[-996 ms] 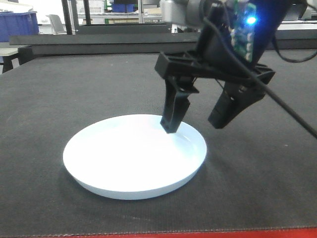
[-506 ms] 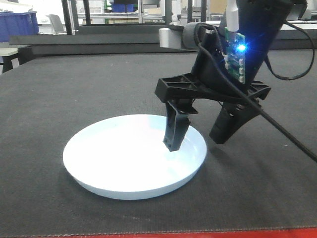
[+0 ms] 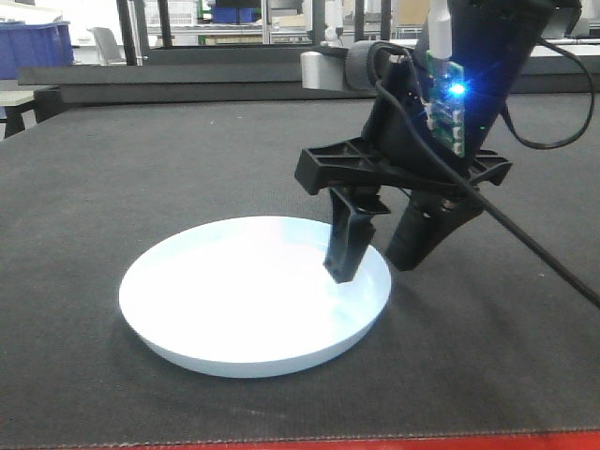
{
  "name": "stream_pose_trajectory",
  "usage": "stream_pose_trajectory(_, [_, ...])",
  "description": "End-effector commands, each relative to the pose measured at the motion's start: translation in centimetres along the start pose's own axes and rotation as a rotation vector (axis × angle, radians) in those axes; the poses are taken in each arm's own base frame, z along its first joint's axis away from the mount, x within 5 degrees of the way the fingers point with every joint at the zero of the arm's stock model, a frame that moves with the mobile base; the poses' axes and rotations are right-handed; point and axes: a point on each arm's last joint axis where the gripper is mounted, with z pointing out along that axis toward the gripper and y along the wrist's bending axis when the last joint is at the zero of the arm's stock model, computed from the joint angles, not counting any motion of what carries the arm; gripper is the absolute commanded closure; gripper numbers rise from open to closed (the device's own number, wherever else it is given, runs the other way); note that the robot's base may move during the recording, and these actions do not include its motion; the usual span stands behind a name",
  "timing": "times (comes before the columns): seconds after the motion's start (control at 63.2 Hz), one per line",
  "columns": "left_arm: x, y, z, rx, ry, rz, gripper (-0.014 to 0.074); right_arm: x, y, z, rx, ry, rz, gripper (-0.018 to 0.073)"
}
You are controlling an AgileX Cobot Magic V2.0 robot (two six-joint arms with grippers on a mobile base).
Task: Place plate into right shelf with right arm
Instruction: 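Close the right gripper on the plate rim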
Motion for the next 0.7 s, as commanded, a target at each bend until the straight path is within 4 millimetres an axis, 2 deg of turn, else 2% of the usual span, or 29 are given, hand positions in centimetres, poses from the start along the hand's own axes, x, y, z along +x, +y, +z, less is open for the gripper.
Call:
stream_pose_trajectory(0.0, [-0.4, -0.1, 0.0, 0.015, -0.077, -0.008, 0.0643, -1.3, 0.4, -2.1, -0.005, -0.107, -0.018, 0.023])
stream_pose_trajectory(0.111, [-0.4, -0.1, 0.0, 0.015, -0.077, -0.008, 0.0643, -1.3, 0.4, -2.1, -0.005, -0.107, -0.019, 0.0291])
stream_pose_trajectory(0.206, [-0.4, -0.1, 0.0, 0.015, -0.077, -0.008, 0.0643, -1.3, 0.3, -2.1, -0.004, -0.105, -0.02, 0.0292])
stream_pose_trajectory(0.474, [-0.4, -0.1, 0.0, 0.015, -0.077, -0.008, 0.0643, -1.0, -0.1, 0.2, 0.003, -0.03, -0.009, 0.0292])
stream_pose_trajectory(0.569, [-0.4, -0.1, 0.0, 0.015, -0.077, -0.008, 0.0643, -1.1, -0.1, 0.3, 0.004, -0.033, -0.008, 0.0292])
stream_pose_trajectory(0.68, [-0.4, -0.1, 0.0, 0.015, -0.077, -0.008, 0.0643, -1.1, -0.1, 0.3, 0.004, -0.036, -0.008, 0.0337])
